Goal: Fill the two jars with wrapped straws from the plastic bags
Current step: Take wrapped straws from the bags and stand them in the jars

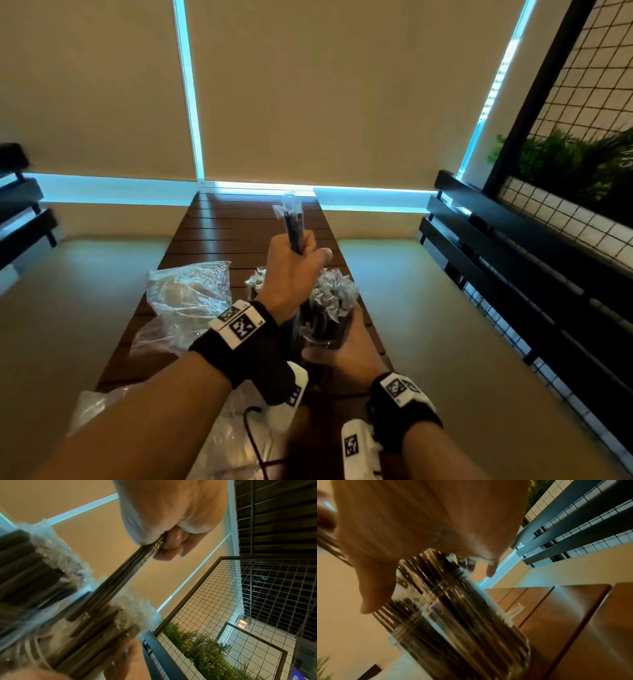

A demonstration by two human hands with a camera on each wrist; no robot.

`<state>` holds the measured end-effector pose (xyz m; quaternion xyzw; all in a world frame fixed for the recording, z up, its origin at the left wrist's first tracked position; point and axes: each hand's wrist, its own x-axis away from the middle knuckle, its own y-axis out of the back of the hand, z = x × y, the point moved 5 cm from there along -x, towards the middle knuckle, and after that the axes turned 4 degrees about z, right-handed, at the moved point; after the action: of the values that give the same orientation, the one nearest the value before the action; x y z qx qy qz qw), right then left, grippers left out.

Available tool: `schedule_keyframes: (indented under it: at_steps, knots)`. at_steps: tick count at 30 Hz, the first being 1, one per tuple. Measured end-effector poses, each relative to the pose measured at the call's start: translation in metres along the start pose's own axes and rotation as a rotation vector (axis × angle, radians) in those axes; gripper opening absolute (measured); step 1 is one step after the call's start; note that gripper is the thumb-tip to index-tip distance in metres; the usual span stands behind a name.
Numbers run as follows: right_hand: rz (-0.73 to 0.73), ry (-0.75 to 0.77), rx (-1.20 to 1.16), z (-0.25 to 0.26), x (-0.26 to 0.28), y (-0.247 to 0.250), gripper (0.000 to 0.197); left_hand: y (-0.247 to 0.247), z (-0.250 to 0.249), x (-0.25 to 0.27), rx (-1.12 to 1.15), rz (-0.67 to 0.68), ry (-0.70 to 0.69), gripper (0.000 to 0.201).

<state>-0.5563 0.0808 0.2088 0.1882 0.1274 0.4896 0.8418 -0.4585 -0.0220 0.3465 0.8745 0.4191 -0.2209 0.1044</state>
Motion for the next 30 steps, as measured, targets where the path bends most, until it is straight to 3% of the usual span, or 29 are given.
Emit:
schedule_keyframes:
  at_steps: [5,9,21,25,28,30]
  knots:
    - [-0.180,-0.098,0.099,0.005,-0.004,-0.006,0.117,-0.007,0.012,0.000,0.047,-0.038,0.027,0.046]
    - [-0.269,-0.119,0.194,0.012,-0.008,-0.003,0.088,-0.005,0.023,-0.004,0.055,-0.107,0.063,0.050]
    - [-0.218,-0.045,0.239,0.000,-0.017,-0.004,0.071,-0.024,0.074,0.034,-0.153,-0.003,0.087,0.041]
    - [-0.214,-0.034,0.236,0.001,-0.015,-0.005,0.067,-0.021,0.055,0.028,-0.424,0.004,-0.027,0.034]
    - [-0.219,-0.030,0.237,0.001,-0.010,-0.009,0.072,-0.012,0.026,0.019,-0.483,-0.038,-0.232,0.081]
    - [-0.256,-0.039,0.238,0.002,-0.008,-0.009,0.074,-0.013,0.003,0.012,-0.557,-0.002,-0.401,0.079]
